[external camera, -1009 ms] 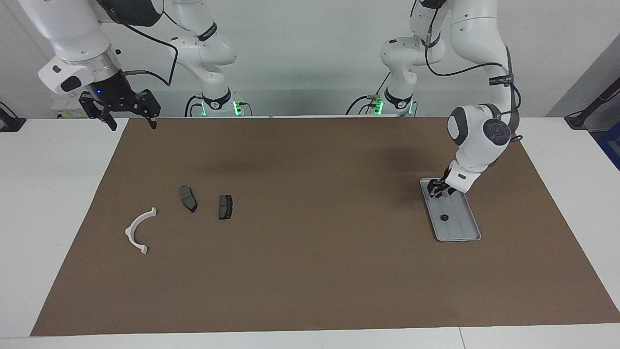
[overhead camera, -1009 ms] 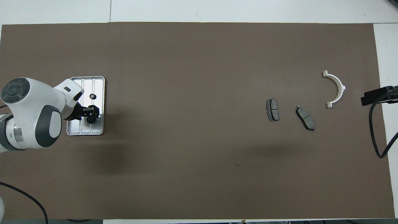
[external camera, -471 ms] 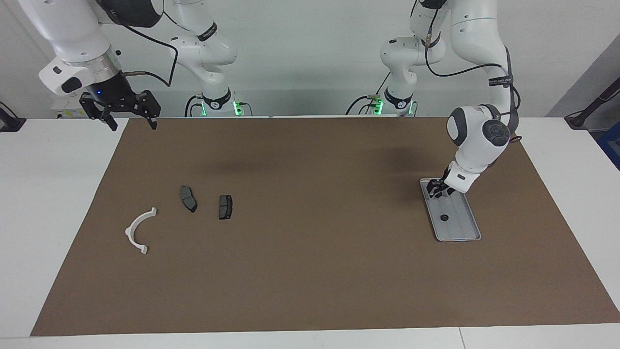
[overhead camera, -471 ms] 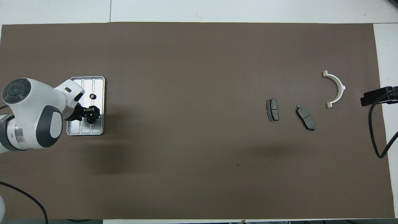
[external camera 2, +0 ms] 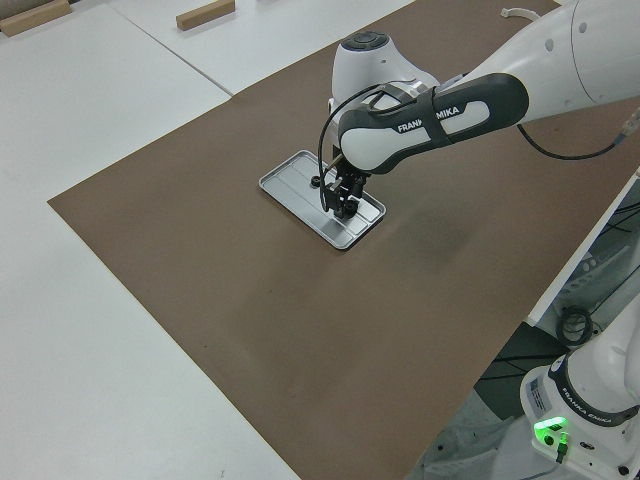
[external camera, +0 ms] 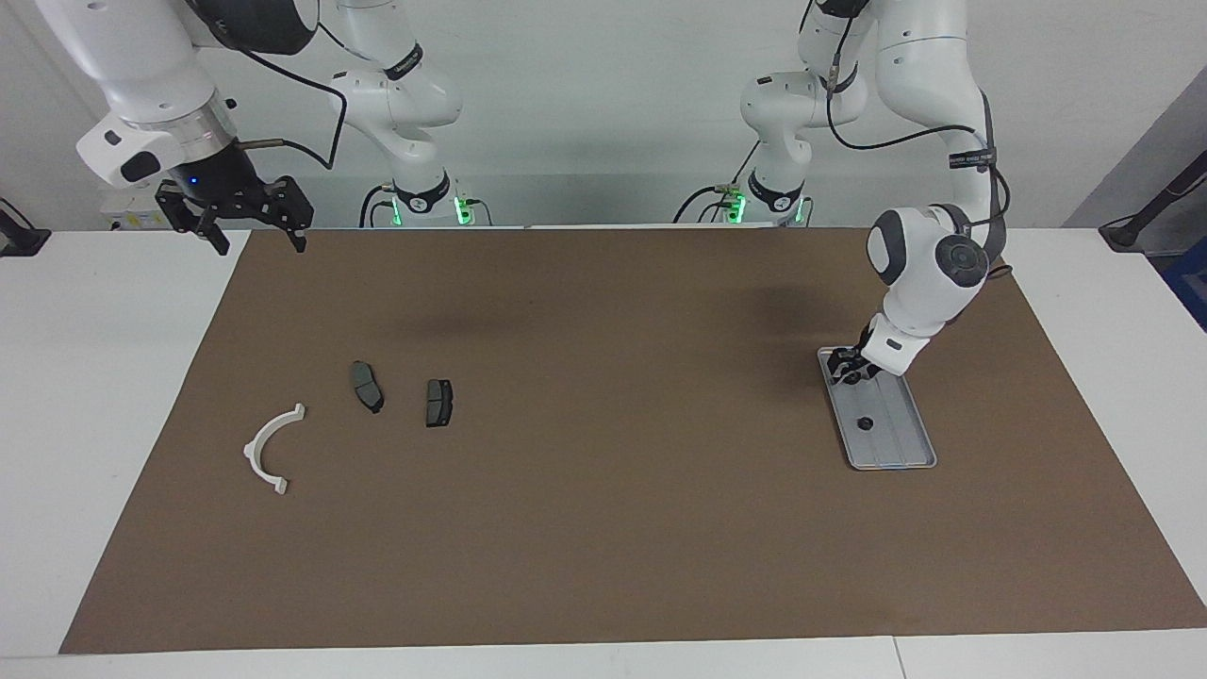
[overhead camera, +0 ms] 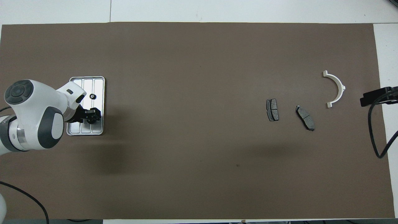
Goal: Place bearing gear from tray to pile
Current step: 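Lift and carry the gear with the left gripper toward the table center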
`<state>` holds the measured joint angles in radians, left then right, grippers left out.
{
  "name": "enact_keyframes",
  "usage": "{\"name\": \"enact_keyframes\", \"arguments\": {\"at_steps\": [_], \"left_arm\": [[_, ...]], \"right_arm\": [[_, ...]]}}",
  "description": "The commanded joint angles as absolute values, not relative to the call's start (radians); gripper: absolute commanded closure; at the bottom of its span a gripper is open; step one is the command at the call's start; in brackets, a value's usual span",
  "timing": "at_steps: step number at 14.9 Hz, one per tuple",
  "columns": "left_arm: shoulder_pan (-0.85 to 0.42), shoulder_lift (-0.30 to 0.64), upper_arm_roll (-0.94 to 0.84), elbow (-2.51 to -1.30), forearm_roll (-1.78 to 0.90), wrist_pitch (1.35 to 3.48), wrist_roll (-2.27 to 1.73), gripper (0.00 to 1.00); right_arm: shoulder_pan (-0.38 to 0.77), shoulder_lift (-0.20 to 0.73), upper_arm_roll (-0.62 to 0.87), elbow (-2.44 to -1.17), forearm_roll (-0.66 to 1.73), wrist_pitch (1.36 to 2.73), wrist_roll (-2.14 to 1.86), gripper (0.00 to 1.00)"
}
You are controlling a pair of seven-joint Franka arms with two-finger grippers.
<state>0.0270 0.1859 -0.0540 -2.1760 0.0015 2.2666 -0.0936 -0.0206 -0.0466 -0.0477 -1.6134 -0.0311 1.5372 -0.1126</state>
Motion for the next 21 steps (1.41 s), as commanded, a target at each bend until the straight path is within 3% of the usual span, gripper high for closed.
{"name": "enact_keyframes", "arguments": {"at_steps": [1,5,9,14,21], "left_arm": [[0.015,0.175,-0.046,-2.191,0.000,2.247,-0.103,0.37],[0.014,0.175,-0.046,-2.189,0.000,2.241,-0.103,0.48],[0.014,0.175,-0.046,-2.186,0.000,2.226,-0.104,0.80],[-0.029,0.183,-0.048,-2.053,-0.017,2.132,-0.190,0.82],[-0.320,0.248,-0.044,-1.869,-0.121,2.099,-0.599,0.82]], "right_arm": [[-0.035,-0.071,-0.038,-1.651,-0.026,1.562,-0.104,0.00],[-0.035,-0.071,-0.038,-1.651,-0.026,1.562,-0.106,0.00],[-0.037,-0.071,-0.038,-1.652,-0.026,1.562,-0.107,0.00],[-0.037,-0.071,-0.038,-1.655,-0.026,1.562,-0.106,0.00],[-0.038,-0.071,-0.041,-1.655,-0.026,1.571,-0.110,0.00]]}}
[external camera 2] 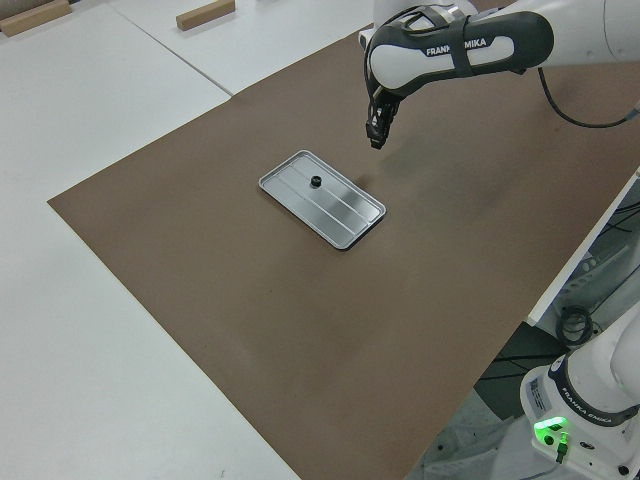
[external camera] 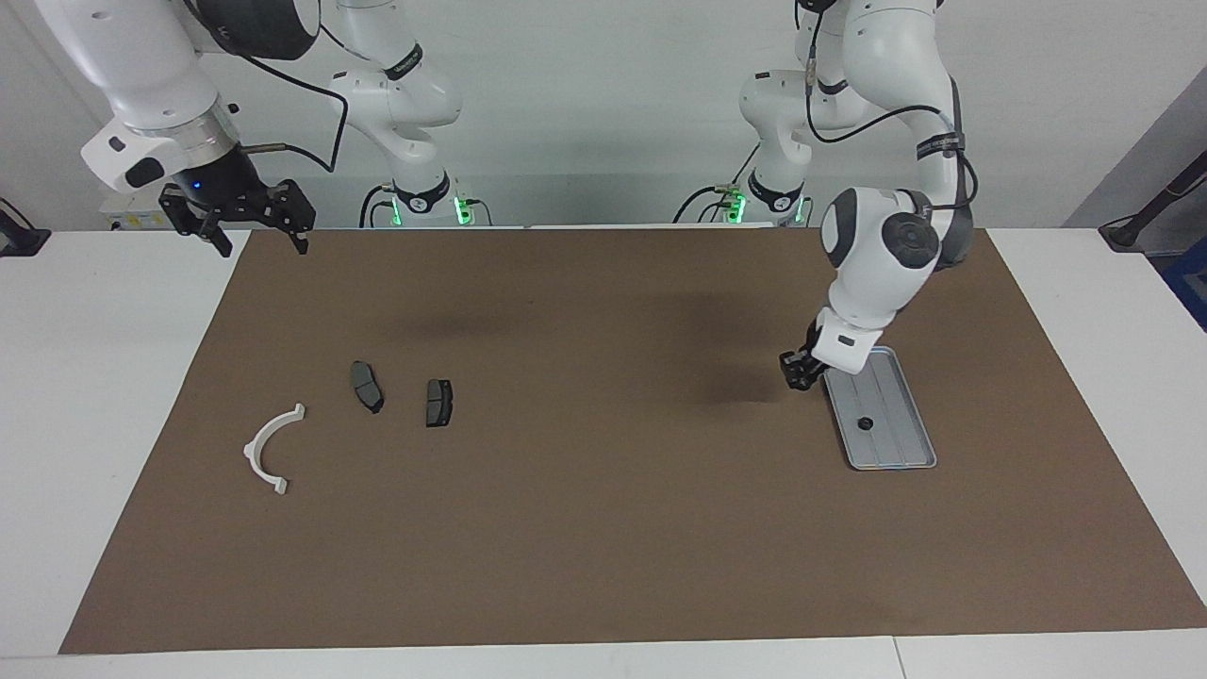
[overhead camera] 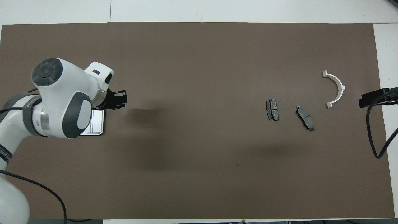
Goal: Place bearing gear from tray to pile
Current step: 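Lift and carry the gear with the left gripper toward the table center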
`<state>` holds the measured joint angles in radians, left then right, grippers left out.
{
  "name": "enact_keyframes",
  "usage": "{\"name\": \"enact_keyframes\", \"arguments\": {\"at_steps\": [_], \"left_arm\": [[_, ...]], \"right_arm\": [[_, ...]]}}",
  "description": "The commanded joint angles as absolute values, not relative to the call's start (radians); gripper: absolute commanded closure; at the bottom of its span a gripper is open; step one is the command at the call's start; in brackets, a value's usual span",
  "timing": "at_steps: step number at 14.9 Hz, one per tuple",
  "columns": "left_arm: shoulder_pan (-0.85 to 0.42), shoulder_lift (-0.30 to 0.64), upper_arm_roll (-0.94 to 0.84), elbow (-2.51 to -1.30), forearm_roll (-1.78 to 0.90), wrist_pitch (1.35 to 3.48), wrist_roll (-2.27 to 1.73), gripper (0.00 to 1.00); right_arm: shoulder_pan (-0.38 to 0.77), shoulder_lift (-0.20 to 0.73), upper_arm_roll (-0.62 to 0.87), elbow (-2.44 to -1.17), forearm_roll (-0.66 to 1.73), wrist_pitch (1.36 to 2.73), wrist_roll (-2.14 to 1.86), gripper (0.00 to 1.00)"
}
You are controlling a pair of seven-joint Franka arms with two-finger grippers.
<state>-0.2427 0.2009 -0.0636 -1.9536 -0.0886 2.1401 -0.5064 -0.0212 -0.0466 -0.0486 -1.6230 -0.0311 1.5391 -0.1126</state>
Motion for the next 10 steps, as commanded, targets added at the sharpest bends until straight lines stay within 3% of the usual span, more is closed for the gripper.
{"name": "enact_keyframes", "arguments": {"at_steps": [1,6,10], "left_arm": [[-0.368,0.268,-0.043,-1.835,-0.121,2.097,-0.667,0.82],[-0.561,0.507,-0.038,-1.507,-0.114,2.011,-0.943,0.82],[-0.656,0.616,-0.026,-1.416,-0.107,2.013,-1.020,0.82]], "right_arm": [[-0.038,-0.071,-0.043,-1.655,-0.026,1.572,-0.118,0.00],[-0.060,-0.071,-0.043,-1.657,-0.026,1.575,-0.136,0.00],[-0.063,-0.067,-0.043,-1.669,-0.026,1.598,-0.138,0.00]]}}
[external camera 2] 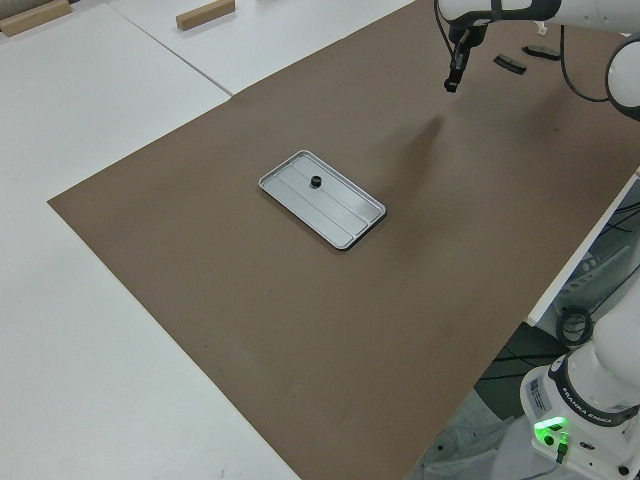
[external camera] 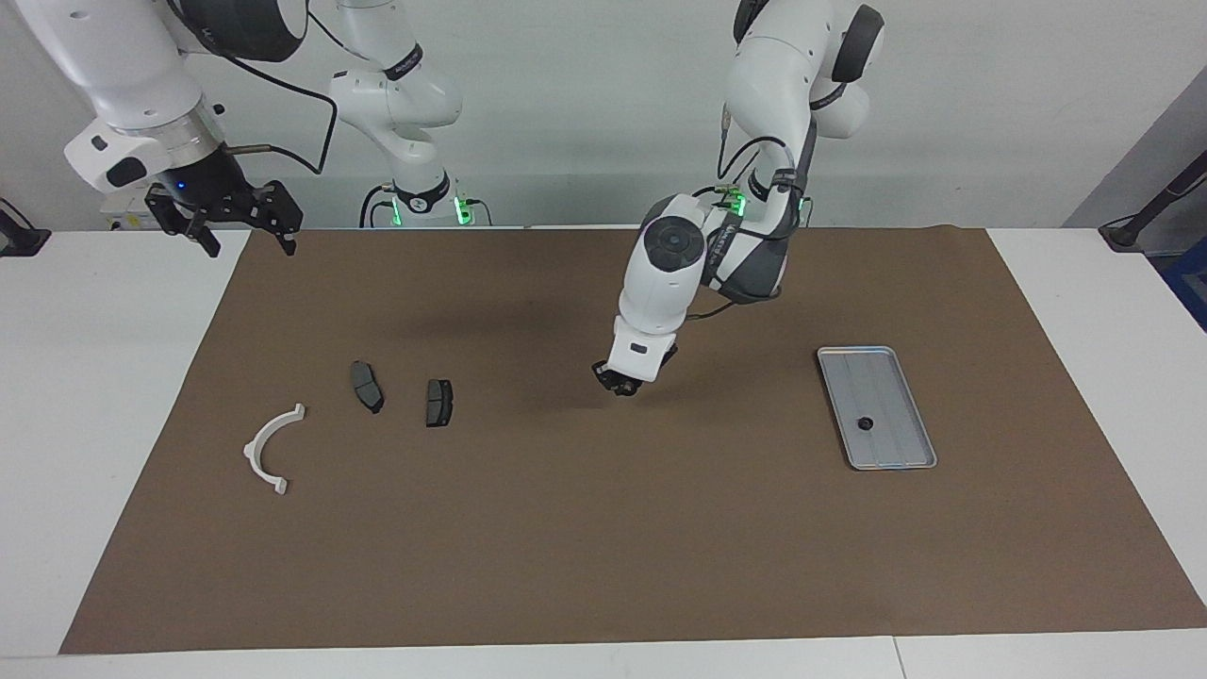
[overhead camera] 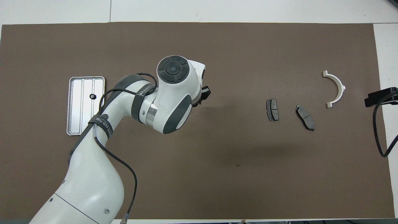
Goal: Place bearing gear from tray to pile
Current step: 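Lift and carry the gear with the left gripper toward the table center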
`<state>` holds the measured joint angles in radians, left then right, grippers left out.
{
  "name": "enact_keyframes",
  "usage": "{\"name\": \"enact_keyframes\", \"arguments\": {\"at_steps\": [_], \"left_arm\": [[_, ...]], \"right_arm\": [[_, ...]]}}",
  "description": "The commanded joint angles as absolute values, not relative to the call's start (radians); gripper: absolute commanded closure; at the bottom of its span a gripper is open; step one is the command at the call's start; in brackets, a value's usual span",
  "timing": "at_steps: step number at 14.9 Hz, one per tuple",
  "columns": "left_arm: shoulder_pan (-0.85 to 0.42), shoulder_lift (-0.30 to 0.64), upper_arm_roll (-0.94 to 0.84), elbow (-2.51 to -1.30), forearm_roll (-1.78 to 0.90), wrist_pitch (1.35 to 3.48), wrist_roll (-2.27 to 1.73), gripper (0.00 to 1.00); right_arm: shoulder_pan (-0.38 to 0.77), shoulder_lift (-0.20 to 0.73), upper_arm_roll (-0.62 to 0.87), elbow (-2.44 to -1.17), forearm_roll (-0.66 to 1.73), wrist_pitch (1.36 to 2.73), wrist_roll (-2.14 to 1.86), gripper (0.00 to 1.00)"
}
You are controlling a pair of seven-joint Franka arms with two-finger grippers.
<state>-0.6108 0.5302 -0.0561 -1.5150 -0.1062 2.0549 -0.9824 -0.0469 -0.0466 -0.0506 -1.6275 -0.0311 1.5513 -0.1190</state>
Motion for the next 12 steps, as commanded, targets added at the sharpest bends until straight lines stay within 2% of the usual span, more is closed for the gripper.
{"name": "enact_keyframes", "arguments": {"at_steps": [1,12], "left_arm": [[-0.684,0.668,-0.012,-1.364,-0.094,2.013,-1.034,0.82],[-0.709,0.667,-0.002,-1.424,-0.077,2.040,-1.040,0.81]], "right_arm": [[-0.063,-0.069,-0.043,-1.672,-0.026,1.611,-0.138,0.00],[-0.058,-0.067,-0.043,-1.671,-0.026,1.608,-0.127,0.00]]}}
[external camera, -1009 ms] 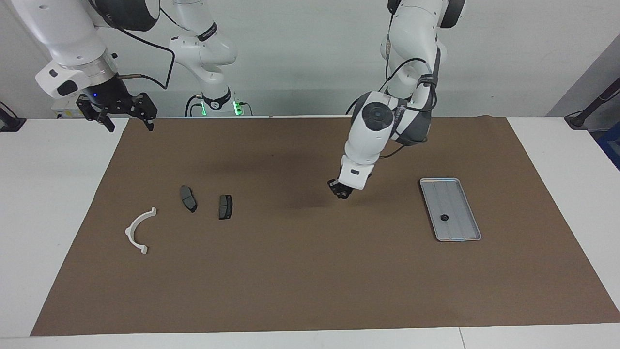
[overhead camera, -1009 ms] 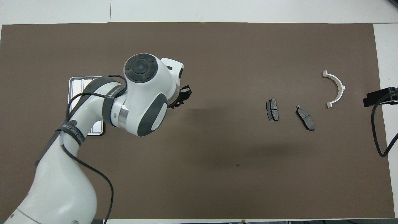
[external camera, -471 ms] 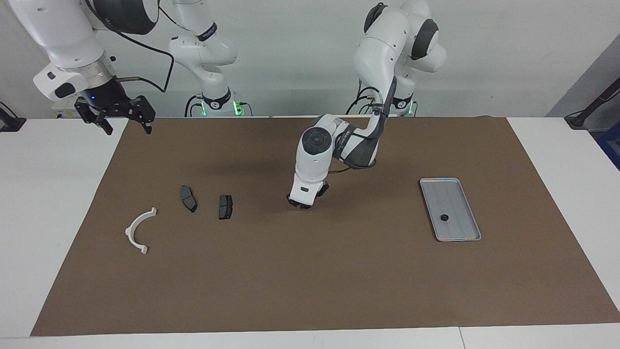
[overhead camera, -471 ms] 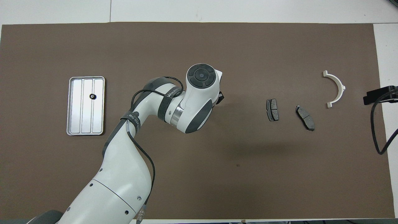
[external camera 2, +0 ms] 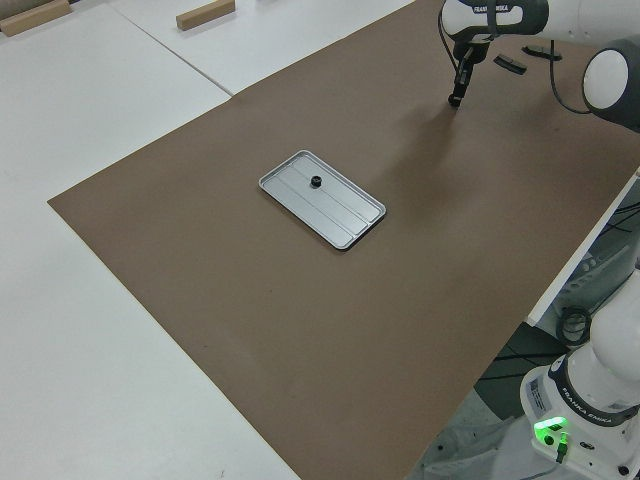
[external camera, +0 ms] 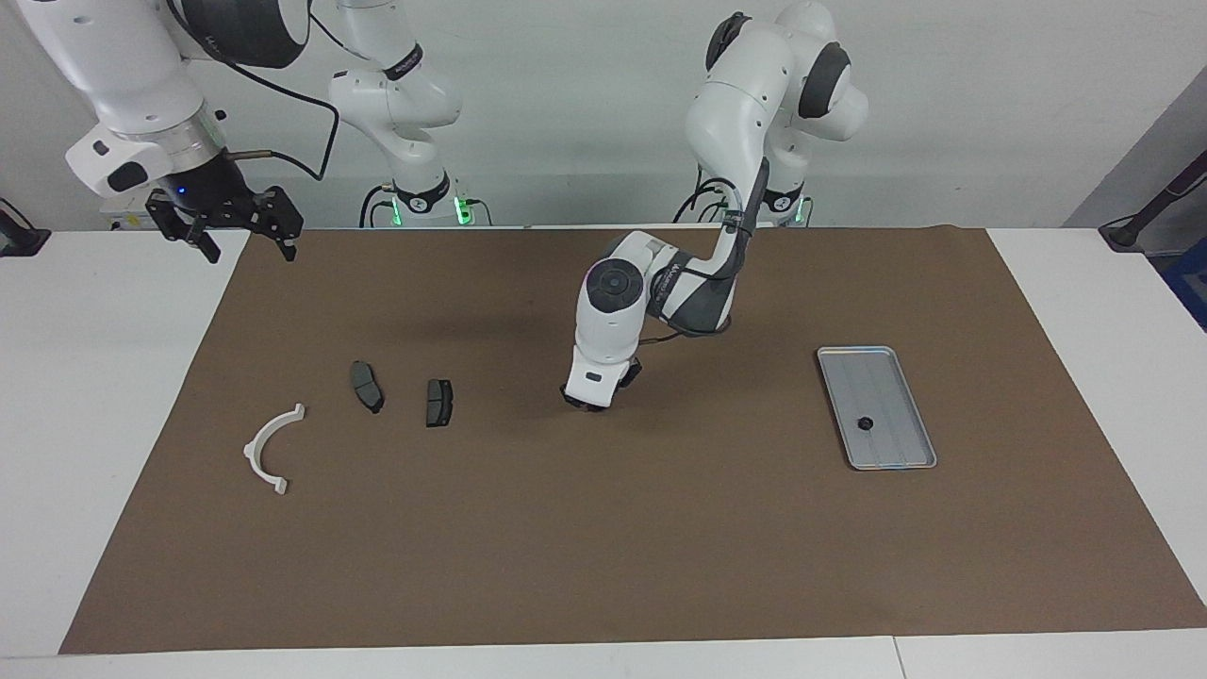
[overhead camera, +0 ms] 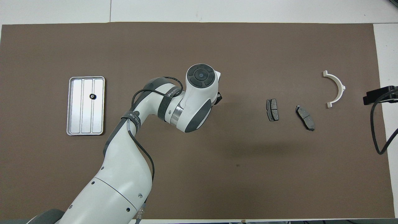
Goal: Place bearing gear from tray to pile
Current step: 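Lift and carry the gear with the left gripper toward the table center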
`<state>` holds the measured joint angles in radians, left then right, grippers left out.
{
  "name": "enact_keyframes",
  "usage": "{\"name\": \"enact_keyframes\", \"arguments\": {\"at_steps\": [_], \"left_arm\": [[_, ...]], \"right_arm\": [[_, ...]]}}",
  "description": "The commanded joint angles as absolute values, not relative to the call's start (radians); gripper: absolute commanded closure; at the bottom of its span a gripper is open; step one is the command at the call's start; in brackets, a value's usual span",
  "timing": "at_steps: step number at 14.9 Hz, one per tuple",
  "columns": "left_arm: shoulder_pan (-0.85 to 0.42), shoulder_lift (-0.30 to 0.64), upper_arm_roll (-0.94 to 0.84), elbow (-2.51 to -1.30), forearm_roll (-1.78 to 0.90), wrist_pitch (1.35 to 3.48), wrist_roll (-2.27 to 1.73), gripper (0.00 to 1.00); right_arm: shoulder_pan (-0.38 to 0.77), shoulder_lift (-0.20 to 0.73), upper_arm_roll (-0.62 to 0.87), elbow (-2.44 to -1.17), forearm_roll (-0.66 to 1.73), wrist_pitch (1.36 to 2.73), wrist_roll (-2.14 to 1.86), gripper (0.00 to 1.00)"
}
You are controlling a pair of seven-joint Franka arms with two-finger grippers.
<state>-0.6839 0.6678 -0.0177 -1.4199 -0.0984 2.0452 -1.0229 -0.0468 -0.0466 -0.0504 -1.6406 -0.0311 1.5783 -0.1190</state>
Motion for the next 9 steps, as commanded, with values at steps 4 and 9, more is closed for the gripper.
{"name": "enact_keyframes", "arguments": {"at_steps": [4,9], "left_arm": [[-0.710,0.666,-0.002,-1.439,-0.066,2.062,-1.043,0.73],[-0.713,0.666,-0.002,-1.447,-0.066,2.091,-1.091,0.70]], "right_arm": [[-0.063,-0.069,-0.043,-1.674,-0.026,1.609,-0.129,0.00],[-0.048,-0.061,-0.041,-1.677,-0.026,1.628,-0.129,0.01]]}}
